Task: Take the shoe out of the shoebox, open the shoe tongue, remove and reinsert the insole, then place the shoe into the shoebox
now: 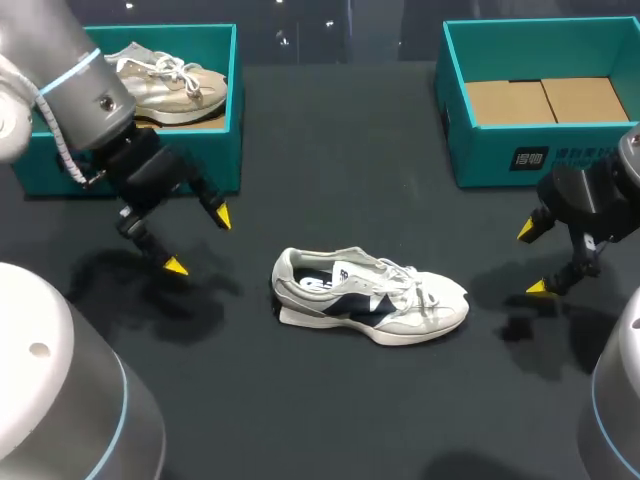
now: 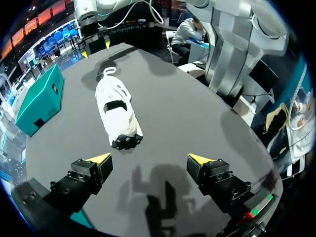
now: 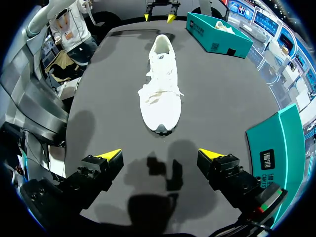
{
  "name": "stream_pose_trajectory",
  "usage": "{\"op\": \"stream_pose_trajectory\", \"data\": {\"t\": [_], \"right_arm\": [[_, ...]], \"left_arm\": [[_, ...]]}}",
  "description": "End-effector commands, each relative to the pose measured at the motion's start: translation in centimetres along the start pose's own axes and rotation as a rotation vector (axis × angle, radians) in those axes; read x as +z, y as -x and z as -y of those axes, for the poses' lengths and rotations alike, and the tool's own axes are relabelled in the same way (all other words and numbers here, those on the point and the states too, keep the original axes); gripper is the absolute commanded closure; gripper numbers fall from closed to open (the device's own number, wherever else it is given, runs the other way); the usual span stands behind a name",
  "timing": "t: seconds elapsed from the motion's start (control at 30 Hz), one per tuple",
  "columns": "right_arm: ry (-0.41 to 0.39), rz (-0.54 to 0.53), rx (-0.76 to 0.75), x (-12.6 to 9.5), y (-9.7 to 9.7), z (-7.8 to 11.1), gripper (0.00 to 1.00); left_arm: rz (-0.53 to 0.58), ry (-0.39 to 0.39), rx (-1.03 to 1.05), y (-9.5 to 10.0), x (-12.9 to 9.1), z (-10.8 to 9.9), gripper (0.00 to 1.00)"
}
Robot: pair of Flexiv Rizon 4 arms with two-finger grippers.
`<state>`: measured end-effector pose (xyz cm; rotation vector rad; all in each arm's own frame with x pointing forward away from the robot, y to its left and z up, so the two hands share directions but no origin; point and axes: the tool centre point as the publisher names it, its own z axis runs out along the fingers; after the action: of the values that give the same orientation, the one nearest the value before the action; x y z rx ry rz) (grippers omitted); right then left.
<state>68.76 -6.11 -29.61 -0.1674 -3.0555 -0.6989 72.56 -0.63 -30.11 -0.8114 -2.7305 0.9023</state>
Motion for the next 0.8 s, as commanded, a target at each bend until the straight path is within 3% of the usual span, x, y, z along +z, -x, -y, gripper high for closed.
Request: {"op": "stream_pose_trajectory", "data": {"t": [0.03,0.07,0.47,0.8], "right_arm": [[-0.003,0.004,0.001,0.1,-0.2,0.0,0.00],[-0.003,0.004,0.001,0.1,-0.2,0.0,0.00],[-0.003,0.004,0.001,0.1,-0.2,0.0,0.00],[-0.003,0.004,0.001,0.1,-0.2,0.0,0.00]], "left_arm": [[0.252,-0.219,-0.074,-1.3,1.3,-2.4,0.00],[0.284,-0.258,-0.100,-1.4,1.5,-2.8,0.00],[0.457,-0.421,-0.265,-3.5,2.0,-4.9,0.00],[0.494,-0.412,-0.261,-3.4,2.3,-4.9,0.00]]}}
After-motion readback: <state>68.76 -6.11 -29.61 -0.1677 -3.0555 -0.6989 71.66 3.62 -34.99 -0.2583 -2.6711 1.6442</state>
